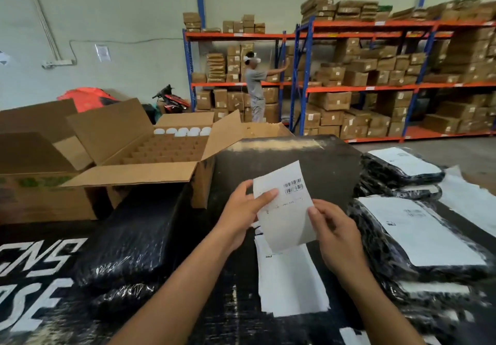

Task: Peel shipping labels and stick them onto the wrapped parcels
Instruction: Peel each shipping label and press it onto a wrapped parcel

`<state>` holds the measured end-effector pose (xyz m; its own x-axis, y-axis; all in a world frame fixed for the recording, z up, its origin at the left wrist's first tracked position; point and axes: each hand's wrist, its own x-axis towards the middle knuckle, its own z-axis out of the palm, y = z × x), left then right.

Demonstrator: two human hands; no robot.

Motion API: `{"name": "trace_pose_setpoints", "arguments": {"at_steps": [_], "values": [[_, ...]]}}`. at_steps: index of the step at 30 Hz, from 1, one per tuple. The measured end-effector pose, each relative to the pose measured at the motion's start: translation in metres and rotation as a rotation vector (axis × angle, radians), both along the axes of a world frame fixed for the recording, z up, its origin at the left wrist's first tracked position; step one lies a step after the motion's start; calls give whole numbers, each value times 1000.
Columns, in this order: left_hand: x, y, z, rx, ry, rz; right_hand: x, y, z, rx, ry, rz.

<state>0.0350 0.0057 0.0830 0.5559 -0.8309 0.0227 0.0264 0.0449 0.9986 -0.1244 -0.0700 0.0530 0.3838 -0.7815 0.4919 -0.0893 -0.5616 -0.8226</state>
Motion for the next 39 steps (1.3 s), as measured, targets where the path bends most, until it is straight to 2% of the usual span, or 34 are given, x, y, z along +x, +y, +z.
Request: {"name": "trace_pose_setpoints", "arguments": {"at_steps": [2,4,7,12,16,21,31,34,37,39], "values": [[6,-2,18,-113,102,-55,-4,3,10,12,12,57],[8,-3,33,-164,88,-104,-9,3,20,28,47,90],[9,-5,50,-195,-10,-138,-19,1,44,52,74,127],[6,-5,79,-193,-175,-198,-32,-11,106,28,-65,110],[2,-4,92,-151,-319,-246,-39,-19,143,-48,43,112],[-1,-4,100,-129,-394,-240,-43,-20,156,-90,155,144],[0,-8,100,-80,-418,-253,-46,-22,155,17,141,266],[-4,-12,100,-63,-420,-183,-45,-22,153,91,73,285],[-15,-19,99,-63,-588,92,-39,-22,148,172,-56,293],[-27,-17,97,-142,-642,172,-33,-22,143,209,-133,289]]}}
